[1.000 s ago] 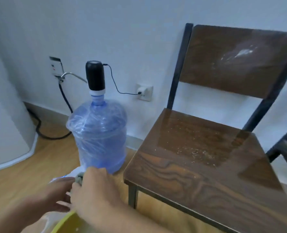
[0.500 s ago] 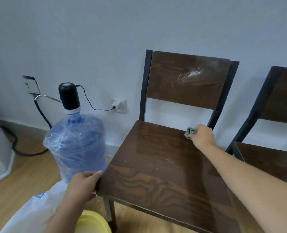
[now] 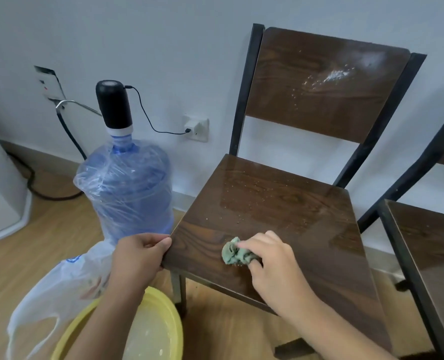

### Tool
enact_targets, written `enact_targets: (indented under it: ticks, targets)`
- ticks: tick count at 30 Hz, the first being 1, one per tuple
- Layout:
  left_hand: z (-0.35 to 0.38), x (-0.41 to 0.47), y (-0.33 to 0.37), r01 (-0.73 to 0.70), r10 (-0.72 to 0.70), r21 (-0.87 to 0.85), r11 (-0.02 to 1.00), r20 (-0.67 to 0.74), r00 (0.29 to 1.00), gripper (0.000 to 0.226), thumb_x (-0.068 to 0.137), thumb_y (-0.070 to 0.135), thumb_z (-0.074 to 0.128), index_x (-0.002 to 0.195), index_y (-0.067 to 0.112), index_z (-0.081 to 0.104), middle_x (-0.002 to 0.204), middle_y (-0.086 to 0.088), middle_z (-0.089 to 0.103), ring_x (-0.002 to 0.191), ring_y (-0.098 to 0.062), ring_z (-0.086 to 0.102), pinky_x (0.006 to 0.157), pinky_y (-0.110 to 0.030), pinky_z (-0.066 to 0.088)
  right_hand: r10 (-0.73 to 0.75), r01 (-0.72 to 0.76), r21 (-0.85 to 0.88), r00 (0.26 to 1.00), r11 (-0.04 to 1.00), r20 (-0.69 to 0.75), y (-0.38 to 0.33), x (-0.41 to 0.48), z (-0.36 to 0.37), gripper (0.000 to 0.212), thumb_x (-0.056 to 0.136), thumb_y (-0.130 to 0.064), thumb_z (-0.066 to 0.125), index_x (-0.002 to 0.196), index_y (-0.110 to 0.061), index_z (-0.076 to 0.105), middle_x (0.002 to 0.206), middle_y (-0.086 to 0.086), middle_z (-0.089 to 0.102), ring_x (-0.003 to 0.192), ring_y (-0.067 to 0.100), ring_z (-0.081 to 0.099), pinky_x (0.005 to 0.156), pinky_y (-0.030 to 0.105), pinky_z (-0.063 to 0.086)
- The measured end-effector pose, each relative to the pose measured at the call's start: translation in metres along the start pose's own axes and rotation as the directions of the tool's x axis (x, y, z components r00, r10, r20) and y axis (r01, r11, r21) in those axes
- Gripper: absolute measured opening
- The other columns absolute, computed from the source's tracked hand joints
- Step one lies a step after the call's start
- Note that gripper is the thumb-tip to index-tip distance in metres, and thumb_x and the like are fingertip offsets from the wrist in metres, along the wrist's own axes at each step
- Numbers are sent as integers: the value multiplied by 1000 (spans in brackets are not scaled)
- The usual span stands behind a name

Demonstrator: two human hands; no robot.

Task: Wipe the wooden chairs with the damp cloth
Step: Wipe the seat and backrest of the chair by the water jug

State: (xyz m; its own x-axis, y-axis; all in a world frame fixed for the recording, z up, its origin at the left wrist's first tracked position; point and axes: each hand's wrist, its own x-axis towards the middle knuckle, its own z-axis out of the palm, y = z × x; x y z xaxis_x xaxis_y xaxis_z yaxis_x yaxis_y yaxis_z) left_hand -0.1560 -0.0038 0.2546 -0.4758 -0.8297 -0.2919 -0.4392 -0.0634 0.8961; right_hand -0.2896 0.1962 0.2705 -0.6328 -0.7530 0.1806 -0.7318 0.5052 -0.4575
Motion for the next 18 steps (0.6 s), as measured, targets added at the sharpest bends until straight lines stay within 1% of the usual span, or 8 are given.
enact_targets:
  ticks: [3,5,6,8,9,12,15,18]
  targets:
    - [-3,-1,-1,4,-5,13,1000,18,1000,11,89,20,71,85,22,81,78,0,78,81,-22,72,80,-44,62,-81,57,107,969,993,234,-21,-31,-14,50,80,10,58,110,-26,76,96,-14,67,95,3,50,79,16,42]
    - [-5,-1,1,0,-2,46,999,37,999,10,89,22,72,85,23,80,80,0,78,80,-21,72,80,-44,62,-54,3,147,938,989,344,-21,-31,-40,48,82,6,62,104,-34,78,97,-17,70,97,1,55,81,20,47]
    - [-6,0,3,-9,5,79,997,50,999,8,89,22,72,85,23,79,82,-2,78,79,-21,72,78,-42,63,-12,-38,150,948,988,317,-16,-22,-54,46,84,4,64,101,-37,77,97,-20,70,97,-1,58,83,18,48]
    - [-9,7,8,-22,8,147,989,92,996,5,88,20,72,87,21,77,86,-6,76,77,-22,72,71,-37,64,89,-110,127,983,986,160,8,15,-75,42,88,-1,68,104,-39,76,101,-28,68,97,-6,60,92,14,48]
    - [-11,10,13,-14,-7,165,986,127,992,4,89,19,72,89,18,76,87,-9,75,75,-23,73,67,-35,64,144,-151,104,987,983,67,26,41,-83,39,90,-5,69,109,-38,75,108,-26,66,100,-5,58,97,19,47]
    - [-19,11,25,30,-84,210,977,257,963,9,91,17,70,94,11,76,92,-14,74,80,-26,73,62,-32,63,233,-233,20,966,972,-111,80,120,-85,33,94,-6,67,121,-24,72,125,0,68,115,19,60,102,34,46]
    - [-24,13,27,43,-117,232,972,314,942,12,92,17,69,95,9,78,94,-15,76,85,-27,74,66,-33,64,273,-273,11,957,962,-99,102,153,-54,34,95,0,62,122,-18,71,131,11,65,122,31,59,106,37,47]
    - [-25,17,26,64,-143,234,970,337,931,12,92,15,69,93,7,79,96,-17,76,88,-30,75,73,-39,64,245,-242,54,967,969,-65,80,146,-29,43,95,-1,62,134,-19,65,142,11,58,130,32,54,113,40,42]
